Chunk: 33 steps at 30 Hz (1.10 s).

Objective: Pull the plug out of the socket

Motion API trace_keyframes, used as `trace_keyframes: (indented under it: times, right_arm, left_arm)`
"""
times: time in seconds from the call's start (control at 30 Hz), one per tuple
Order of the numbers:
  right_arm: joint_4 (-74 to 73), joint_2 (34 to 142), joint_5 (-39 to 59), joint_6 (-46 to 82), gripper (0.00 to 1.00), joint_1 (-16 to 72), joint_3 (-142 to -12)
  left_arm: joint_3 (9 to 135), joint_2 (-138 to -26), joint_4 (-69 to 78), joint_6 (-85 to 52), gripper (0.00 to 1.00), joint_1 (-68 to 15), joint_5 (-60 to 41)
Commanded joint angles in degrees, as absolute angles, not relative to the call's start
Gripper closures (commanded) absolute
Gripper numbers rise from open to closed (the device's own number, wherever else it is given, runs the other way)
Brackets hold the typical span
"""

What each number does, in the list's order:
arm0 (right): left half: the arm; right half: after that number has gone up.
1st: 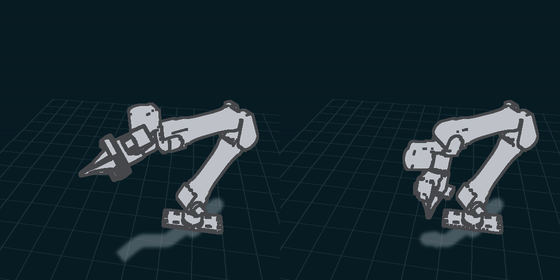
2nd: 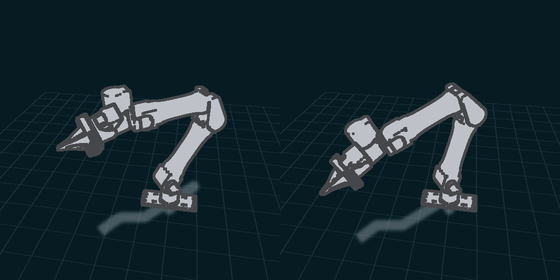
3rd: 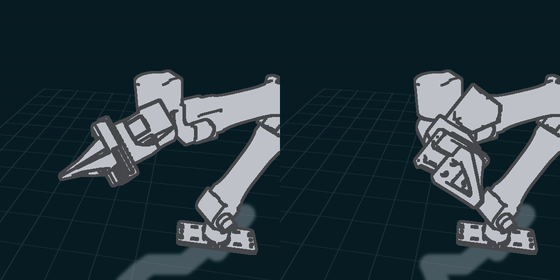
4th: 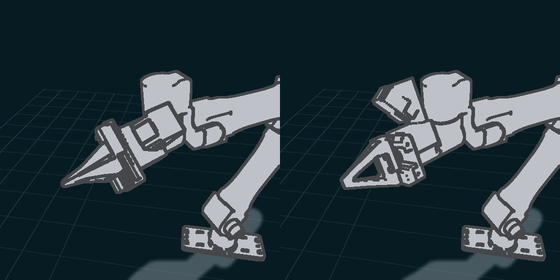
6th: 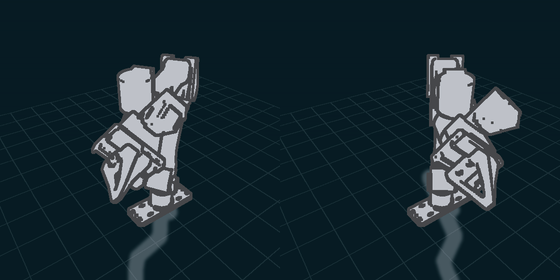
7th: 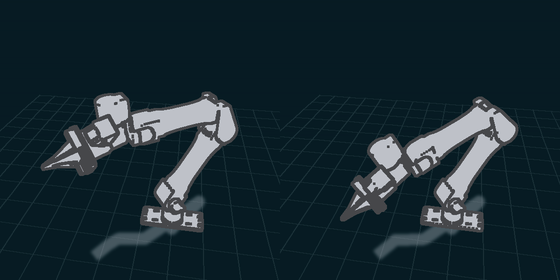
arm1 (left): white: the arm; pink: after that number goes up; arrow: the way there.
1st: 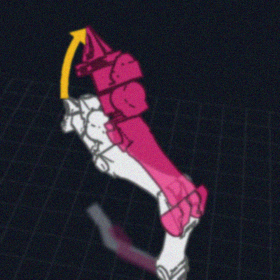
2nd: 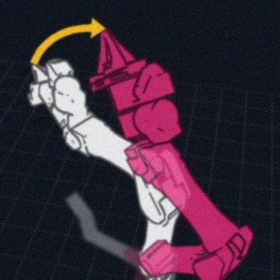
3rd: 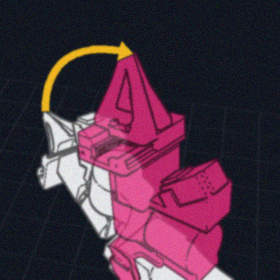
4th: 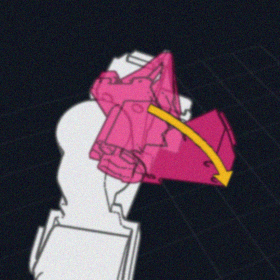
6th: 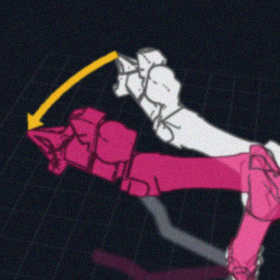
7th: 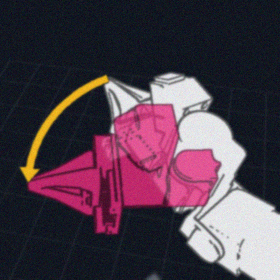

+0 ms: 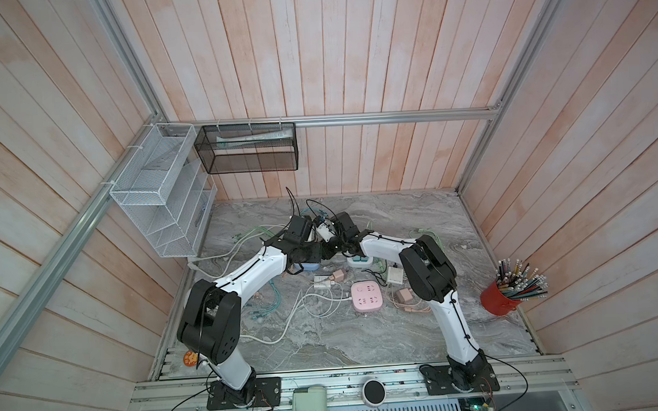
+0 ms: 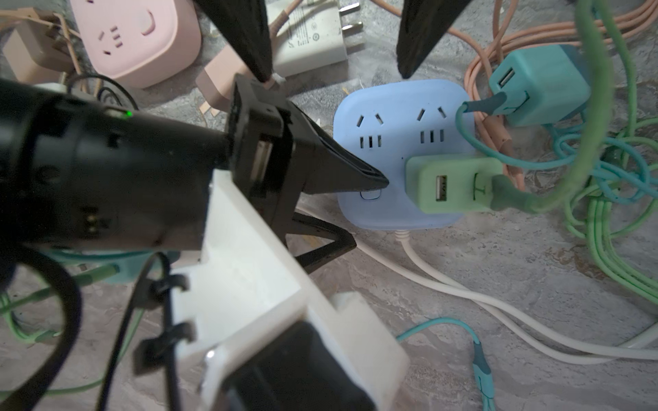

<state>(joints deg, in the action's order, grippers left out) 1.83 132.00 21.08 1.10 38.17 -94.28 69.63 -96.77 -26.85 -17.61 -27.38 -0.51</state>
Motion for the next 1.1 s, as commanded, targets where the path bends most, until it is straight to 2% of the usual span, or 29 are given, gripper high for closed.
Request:
trace_keyframes:
  times: [0.0, 0.73, 1.07]
  right_arm:
    - [13.2, 135.4, 16.0, -0.2, 0.49, 37.0, -89.8]
    - [13.4, 135.1, 15.9, -0.1, 0.48, 36.4, -89.4]
    - [13.7, 135.1, 15.7, -0.4, 0.48, 36.0, -89.5]
  left_arm:
    - [70.3, -99.1, -25.1, -19.1, 0.41, -26.0, 2.0]
    - [72.9, -105.6, -22.5, -18.5, 0.36, -22.9, 6.3]
    - [69.1, -104.9, -22.1, -17.9, 0.36, -22.5, 7.3]
